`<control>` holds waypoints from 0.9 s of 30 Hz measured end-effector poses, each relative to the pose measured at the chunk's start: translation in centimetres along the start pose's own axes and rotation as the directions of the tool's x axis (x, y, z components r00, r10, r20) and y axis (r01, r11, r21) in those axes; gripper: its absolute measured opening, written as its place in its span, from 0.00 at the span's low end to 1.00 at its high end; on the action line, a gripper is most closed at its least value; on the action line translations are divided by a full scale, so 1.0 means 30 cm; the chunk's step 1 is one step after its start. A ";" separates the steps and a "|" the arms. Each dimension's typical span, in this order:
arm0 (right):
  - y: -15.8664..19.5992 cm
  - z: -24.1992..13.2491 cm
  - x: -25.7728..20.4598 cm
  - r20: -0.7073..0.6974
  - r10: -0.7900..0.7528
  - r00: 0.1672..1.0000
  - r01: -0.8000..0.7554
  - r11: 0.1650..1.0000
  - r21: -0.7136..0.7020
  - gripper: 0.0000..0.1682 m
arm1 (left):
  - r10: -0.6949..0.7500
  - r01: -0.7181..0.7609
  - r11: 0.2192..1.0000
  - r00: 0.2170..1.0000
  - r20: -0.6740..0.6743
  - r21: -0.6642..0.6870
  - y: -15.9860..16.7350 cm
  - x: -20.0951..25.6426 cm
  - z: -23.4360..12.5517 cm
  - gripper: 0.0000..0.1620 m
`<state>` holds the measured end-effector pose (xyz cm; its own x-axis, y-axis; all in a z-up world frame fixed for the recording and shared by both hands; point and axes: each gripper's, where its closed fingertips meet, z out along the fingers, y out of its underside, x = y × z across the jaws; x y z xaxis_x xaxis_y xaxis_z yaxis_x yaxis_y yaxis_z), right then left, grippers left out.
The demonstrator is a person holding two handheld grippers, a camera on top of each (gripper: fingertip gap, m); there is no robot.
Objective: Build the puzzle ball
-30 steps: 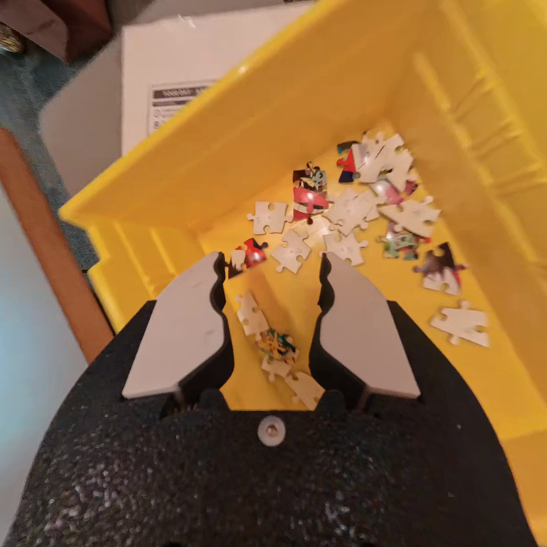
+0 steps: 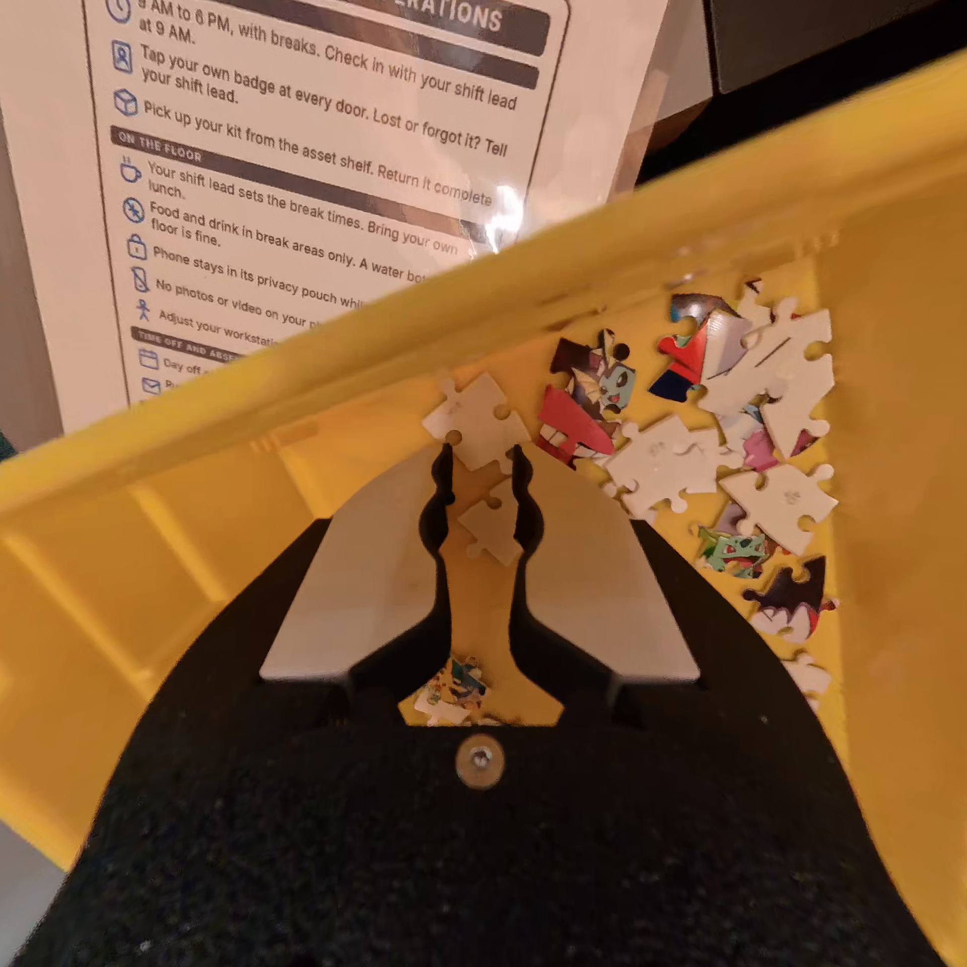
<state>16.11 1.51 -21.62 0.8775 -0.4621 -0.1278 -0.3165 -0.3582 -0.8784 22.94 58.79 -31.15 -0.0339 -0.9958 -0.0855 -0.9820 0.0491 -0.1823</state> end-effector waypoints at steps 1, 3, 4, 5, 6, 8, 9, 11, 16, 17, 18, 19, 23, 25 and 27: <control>0.000 -0.003 -0.001 -0.001 -0.004 1.000 0.004 1.000 0.000 0.35 | 0.015 -0.015 1.000 1.000 0.008 0.006 0.003 0.003 -0.003 0.13; 0.002 -0.009 -0.001 -0.005 -0.008 1.000 0.008 1.000 0.001 0.35 | 0.036 -0.037 0.998 0.999 0.026 0.046 -0.002 0.007 -0.027 0.13; 0.001 -0.012 0.000 -0.007 -0.007 1.000 0.007 1.000 0.005 0.36 | 0.042 -0.044 0.996 0.999 0.027 0.077 -0.009 0.012 -0.050 0.13; -0.001 -0.015 -0.001 -0.006 -0.005 1.000 0.005 1.000 0.009 0.36 | 0.054 -0.057 0.993 0.998 0.023 0.107 -0.014 0.021 -0.079 0.13; -0.003 -0.017 -0.002 -0.004 -0.004 1.000 0.004 1.000 0.012 0.35 | 0.073 -0.075 0.987 0.997 0.022 0.141 -0.019 0.029 -0.115 0.13; -0.008 -0.020 -0.003 -0.003 -0.005 1.000 0.005 1.000 0.022 0.36 | 0.114 -0.120 0.970 0.993 0.040 0.210 -0.025 0.040 -0.201 0.13; -0.010 -0.020 -0.005 -0.001 -0.005 1.000 0.005 1.000 0.026 0.36 | 0.136 -0.143 0.959 0.990 0.046 0.244 -0.026 0.049 -0.247 0.13; -0.016 -0.014 -0.014 0.012 0.000 1.000 0.000 0.999 0.035 0.36 | 0.215 -0.218 0.915 0.976 0.048 0.339 -0.031 0.093 -0.350 0.13; -0.049 0.035 -0.095 0.106 -0.002 0.994 -0.005 0.998 0.066 0.35 | 0.643 -0.605 0.592 0.753 0.140 0.533 0.042 0.423 -0.590 0.13; -0.053 0.050 -0.114 0.122 -0.011 0.992 0.004 0.998 0.062 0.35 | 0.712 -0.680 0.515 0.678 0.182 0.522 0.073 0.499 -0.612 0.13; -0.058 0.064 -0.135 0.140 -0.023 0.990 0.014 0.998 0.061 0.35 | 0.775 -0.750 0.428 0.591 0.221 0.504 0.106 0.580 -0.626 0.13; -0.063 0.079 -0.158 0.161 -0.033 0.986 0.023 0.998 0.061 0.35 | 0.829 -0.810 0.331 0.494 0.262 0.484 0.137 0.664 -0.634 0.13; -0.062 0.136 -0.244 0.221 -0.057 0.974 0.050 0.998 0.036 0.34 | 0.931 -0.915 -0.018 0.132 0.340 0.404 0.257 0.993 -0.586 0.13; -0.055 0.158 -0.280 0.241 -0.064 0.968 0.060 0.998 0.026 0.33 | 0.954 -0.912 -0.129 -0.006 0.301 0.390 0.319 1.140 -0.519 0.13; -0.032 0.179 -0.298 0.240 -0.062 0.969 0.065 0.998 -0.003 0.32 | 0.959 -0.903 -0.213 -0.119 0.259 0.373 0.365 1.250 -0.437 0.13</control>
<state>10.50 10.35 -22.10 0.9563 -0.2306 -0.1794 -0.2599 -0.3903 -0.8833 8.47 20.97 -23.51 -0.8892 0.1854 -0.4182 0.3087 0.9178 -0.2495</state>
